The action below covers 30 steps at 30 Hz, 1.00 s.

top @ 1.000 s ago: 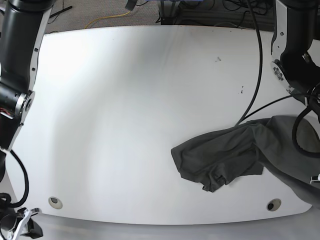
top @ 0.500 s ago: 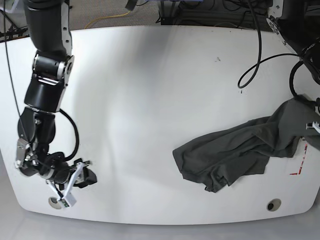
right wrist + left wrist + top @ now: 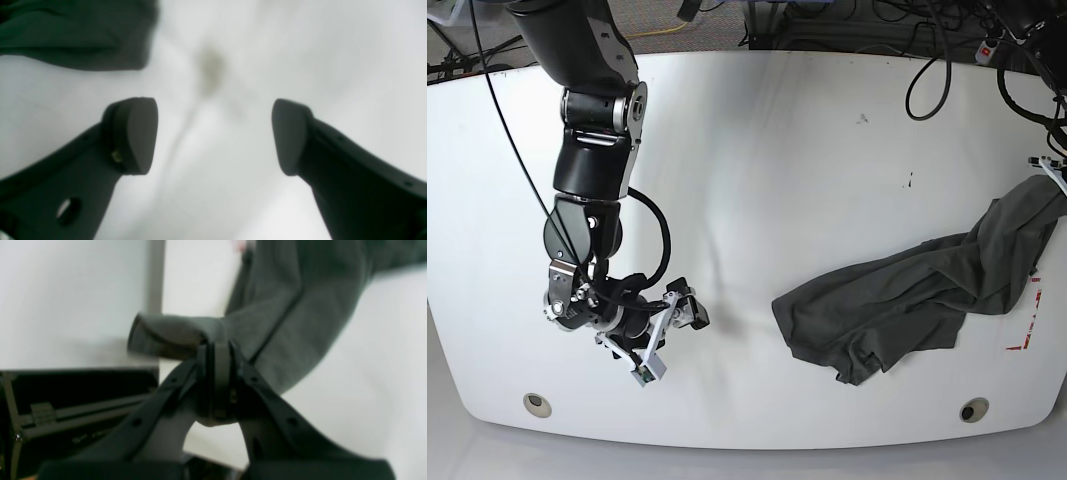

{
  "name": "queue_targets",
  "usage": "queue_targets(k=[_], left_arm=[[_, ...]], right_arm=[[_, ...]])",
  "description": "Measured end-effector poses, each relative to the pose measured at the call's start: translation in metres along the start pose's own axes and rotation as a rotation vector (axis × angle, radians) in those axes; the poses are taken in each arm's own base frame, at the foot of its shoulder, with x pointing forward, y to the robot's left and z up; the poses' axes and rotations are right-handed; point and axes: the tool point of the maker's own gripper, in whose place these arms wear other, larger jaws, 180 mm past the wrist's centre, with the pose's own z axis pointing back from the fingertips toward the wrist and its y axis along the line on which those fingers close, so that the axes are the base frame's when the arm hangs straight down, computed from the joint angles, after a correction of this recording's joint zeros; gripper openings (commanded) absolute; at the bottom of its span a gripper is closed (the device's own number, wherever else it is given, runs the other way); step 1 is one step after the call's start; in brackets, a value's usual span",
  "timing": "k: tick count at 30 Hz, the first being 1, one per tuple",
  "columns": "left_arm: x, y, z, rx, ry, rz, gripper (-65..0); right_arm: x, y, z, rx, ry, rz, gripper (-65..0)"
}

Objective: Fold the T-shirt properly
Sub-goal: 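Release the shirt and move the right gripper back over the table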

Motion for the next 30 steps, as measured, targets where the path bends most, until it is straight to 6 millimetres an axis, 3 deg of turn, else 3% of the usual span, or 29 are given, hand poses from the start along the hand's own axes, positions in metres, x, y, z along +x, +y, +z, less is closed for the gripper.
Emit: queue_targets(k=[5,11,13,15,19,21,23,26,30], left_arm=[[-0.020,-0.032,-0.002,-0.068,0.035,0.041,-65.0],[-0.051,-0.033,0.003,-0.071,0.118,0.002,-62.4],[-0.061,-0.038,0.005,-0.086,0.143,-0.016,-52.4],[-0.070,-0.044,0.008,-0.108,0.160,-0.018,-37.5],[-0.081,-0.043,0.011,-0.107,0.191,-0.030,-15.8],[-0.077,-0.043,0.011,-0.104,0.180,-0.030,-13.8],[-0.062,-0.049,0.012,-0.138,0.134,-0.064,-16.3],[-0.030,-0.059,0.014,-0.204,0.018,-0.074,-19.6],[0.013,-0.058,0.009,-0.200,-0.092,-0.049,-19.9]], right_arm=[[-0.004,0.002,-0.002,0.002,0.010,-0.008,-13.5],[-0.005,0.019,-0.011,0.032,0.004,-0.021,-13.6],[-0.006,0.033,-0.018,0.059,-0.002,-0.029,-13.8],[-0.007,0.040,-0.021,0.074,-0.002,-0.030,-14.0],[-0.009,0.040,-0.021,0.075,-0.005,-0.033,-14.0],[-0.011,0.041,-0.021,0.078,-0.002,-0.037,-14.0],[-0.015,0.040,-0.021,0.076,0.006,-0.039,-14.0],[-0.016,0.039,-0.021,0.075,0.008,-0.039,-14.0],[-0.015,0.040,-0.021,0.076,0.004,-0.040,-14.0]])
